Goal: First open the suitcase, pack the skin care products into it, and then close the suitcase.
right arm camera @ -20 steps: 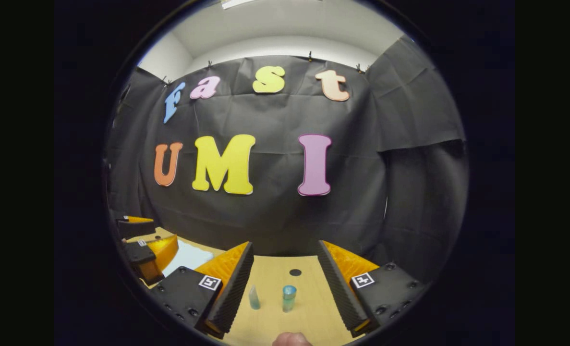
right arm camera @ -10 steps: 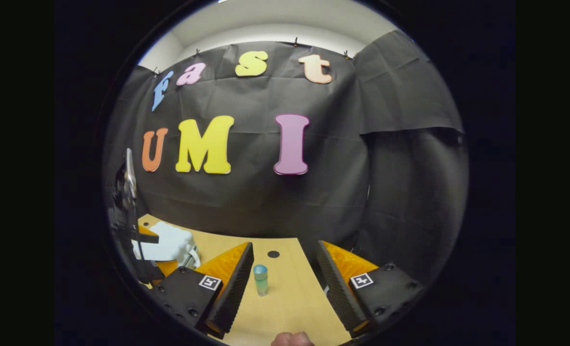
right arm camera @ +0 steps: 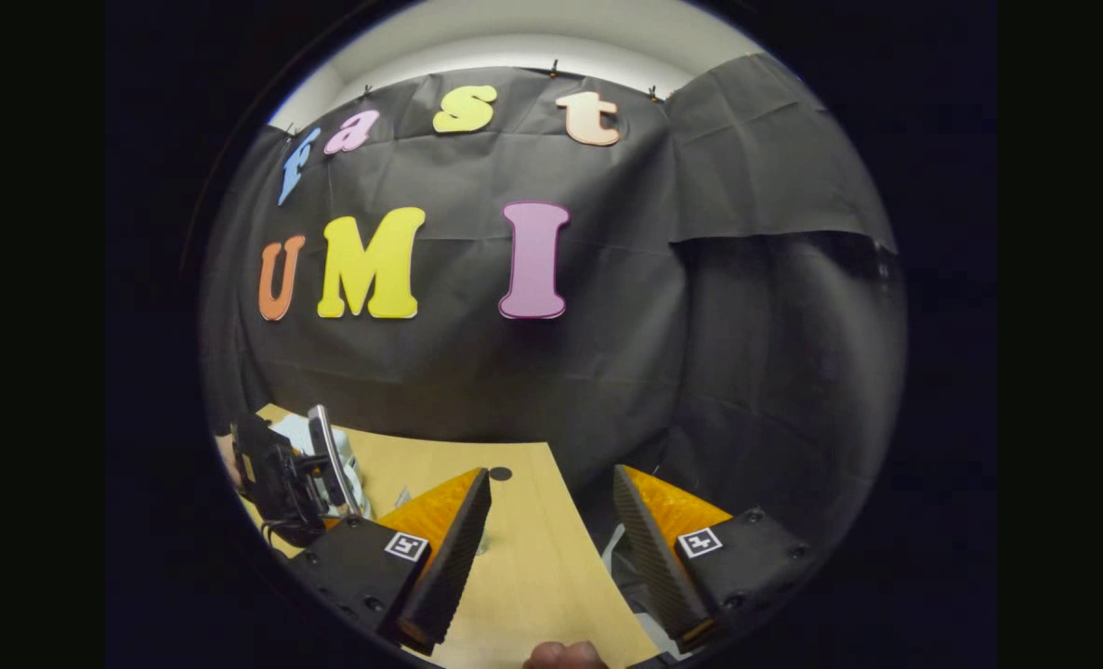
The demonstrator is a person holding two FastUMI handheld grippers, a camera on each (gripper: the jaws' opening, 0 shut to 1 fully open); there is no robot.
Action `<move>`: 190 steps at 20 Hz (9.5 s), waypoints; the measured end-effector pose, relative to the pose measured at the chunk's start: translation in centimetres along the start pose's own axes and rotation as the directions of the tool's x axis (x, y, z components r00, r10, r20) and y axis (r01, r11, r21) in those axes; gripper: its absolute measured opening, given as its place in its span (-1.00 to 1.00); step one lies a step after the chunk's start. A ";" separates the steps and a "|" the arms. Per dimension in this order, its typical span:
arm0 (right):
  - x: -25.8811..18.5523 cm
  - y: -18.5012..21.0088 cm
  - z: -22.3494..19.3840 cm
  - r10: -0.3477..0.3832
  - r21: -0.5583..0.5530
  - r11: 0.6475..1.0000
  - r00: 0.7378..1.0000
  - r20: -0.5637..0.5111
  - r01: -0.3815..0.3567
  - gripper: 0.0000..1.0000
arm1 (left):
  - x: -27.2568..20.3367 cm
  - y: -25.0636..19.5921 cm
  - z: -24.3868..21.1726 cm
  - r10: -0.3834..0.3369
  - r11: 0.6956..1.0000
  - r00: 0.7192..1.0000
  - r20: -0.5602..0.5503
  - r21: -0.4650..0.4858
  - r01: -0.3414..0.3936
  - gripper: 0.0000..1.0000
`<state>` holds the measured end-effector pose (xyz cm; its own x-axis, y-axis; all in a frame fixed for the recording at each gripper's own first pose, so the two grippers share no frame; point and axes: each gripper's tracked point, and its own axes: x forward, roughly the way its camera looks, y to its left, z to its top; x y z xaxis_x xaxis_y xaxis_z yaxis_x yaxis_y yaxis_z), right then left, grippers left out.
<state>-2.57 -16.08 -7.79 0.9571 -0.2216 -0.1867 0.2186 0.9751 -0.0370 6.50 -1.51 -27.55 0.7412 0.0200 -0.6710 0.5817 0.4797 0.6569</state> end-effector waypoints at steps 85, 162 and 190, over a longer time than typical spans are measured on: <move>2.1 3.3 -2.0 0.156 -0.015 0.987 0.987 -0.042 -0.157 0.58 | -18.3 1.9 6.6 0.417 0.464 0.867 0.272 -0.884 0.054 0.96; 13.1 15.9 -18.2 0.439 0.240 0.899 0.761 -0.478 -0.367 -0.37 | -10.5 0.5 -11.9 -0.279 0.271 0.957 0.079 -0.950 0.157 -0.29; -4.0 19.4 -8.0 0.670 0.362 0.741 0.579 -0.466 -0.566 -0.35 | -2.4 -2.1 -16.7 -0.769 0.338 0.618 -0.163 -0.925 0.176 0.77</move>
<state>-3.71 3.80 -15.57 0.6117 0.5271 -0.5900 -0.3105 0.8458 0.4338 -2.17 12.10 -33.07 -0.0444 -0.2135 -0.9759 0.0171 0.9766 -0.2144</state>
